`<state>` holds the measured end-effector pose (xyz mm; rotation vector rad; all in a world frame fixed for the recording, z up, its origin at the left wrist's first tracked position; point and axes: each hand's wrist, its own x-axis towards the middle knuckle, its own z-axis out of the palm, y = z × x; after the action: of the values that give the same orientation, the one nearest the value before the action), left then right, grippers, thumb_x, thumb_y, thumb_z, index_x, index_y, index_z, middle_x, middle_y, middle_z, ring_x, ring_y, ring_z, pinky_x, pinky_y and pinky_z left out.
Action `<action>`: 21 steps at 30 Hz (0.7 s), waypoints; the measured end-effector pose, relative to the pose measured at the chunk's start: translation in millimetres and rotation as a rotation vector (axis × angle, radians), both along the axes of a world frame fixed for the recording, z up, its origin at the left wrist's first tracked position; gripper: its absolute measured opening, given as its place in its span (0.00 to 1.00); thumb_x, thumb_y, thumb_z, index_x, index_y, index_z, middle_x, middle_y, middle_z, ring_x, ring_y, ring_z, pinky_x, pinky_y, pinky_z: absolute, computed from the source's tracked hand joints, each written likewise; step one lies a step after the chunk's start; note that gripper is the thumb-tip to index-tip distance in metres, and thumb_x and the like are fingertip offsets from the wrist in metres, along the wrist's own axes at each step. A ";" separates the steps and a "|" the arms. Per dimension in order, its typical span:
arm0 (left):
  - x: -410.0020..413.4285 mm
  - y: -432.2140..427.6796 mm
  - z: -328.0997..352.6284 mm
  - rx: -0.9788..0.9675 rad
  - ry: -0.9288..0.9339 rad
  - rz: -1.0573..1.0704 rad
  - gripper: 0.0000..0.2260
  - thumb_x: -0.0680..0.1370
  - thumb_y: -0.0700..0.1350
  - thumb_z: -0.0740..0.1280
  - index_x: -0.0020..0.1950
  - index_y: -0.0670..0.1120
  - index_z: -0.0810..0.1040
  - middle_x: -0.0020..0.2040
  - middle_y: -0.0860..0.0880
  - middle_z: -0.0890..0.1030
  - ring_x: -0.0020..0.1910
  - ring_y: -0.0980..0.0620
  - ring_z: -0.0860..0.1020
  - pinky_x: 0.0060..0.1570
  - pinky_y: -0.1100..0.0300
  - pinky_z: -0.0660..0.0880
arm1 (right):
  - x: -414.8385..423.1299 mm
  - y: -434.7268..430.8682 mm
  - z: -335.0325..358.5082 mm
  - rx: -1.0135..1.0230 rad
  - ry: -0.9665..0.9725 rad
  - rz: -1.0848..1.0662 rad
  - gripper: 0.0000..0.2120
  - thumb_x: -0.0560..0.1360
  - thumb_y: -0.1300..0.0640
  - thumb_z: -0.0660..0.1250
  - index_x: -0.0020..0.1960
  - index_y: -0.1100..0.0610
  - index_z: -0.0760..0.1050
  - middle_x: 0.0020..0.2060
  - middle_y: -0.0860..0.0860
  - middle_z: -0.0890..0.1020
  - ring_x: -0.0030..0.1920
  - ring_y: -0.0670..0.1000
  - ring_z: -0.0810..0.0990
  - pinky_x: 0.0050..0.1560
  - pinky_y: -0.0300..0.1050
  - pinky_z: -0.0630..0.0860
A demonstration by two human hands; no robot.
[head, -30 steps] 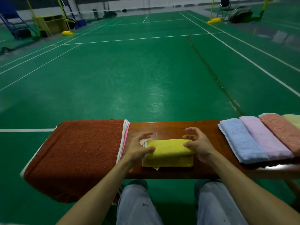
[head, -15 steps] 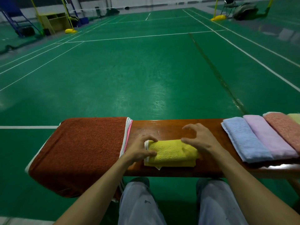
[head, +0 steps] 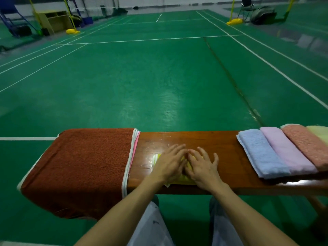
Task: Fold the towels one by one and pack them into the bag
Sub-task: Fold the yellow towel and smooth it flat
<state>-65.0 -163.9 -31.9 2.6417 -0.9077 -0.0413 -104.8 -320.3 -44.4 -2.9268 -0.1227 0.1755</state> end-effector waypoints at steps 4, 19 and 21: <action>-2.5 12.6 -26.2 0.057 -0.075 -0.004 0.32 0.79 0.63 0.35 0.78 0.52 0.57 0.77 0.52 0.61 0.77 0.54 0.55 0.73 0.59 0.45 | 0.8 -3.5 -8.3 0.015 -0.009 0.009 0.61 0.53 0.22 0.15 0.78 0.42 0.50 0.78 0.42 0.52 0.79 0.50 0.43 0.73 0.70 0.40; 10.4 56.6 -47.9 -0.092 0.079 0.034 0.34 0.73 0.74 0.47 0.68 0.51 0.63 0.78 0.54 0.55 0.75 0.61 0.45 0.73 0.55 0.43 | -4.1 -33.7 -22.9 0.064 0.031 0.054 0.47 0.57 0.17 0.25 0.74 0.30 0.38 0.78 0.41 0.47 0.78 0.50 0.40 0.71 0.69 0.34; 10.9 65.7 -48.6 -0.132 0.143 0.036 0.33 0.72 0.74 0.50 0.65 0.51 0.63 0.79 0.54 0.54 0.75 0.62 0.45 0.74 0.54 0.44 | -5.5 -36.3 -22.3 0.056 0.032 0.085 0.45 0.57 0.19 0.23 0.73 0.28 0.38 0.78 0.41 0.47 0.78 0.51 0.40 0.71 0.69 0.34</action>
<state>-54.1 -98.2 -80.5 2.4966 -0.7879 -0.1539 -110.2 -356.6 -66.7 -2.8633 -0.2434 0.2287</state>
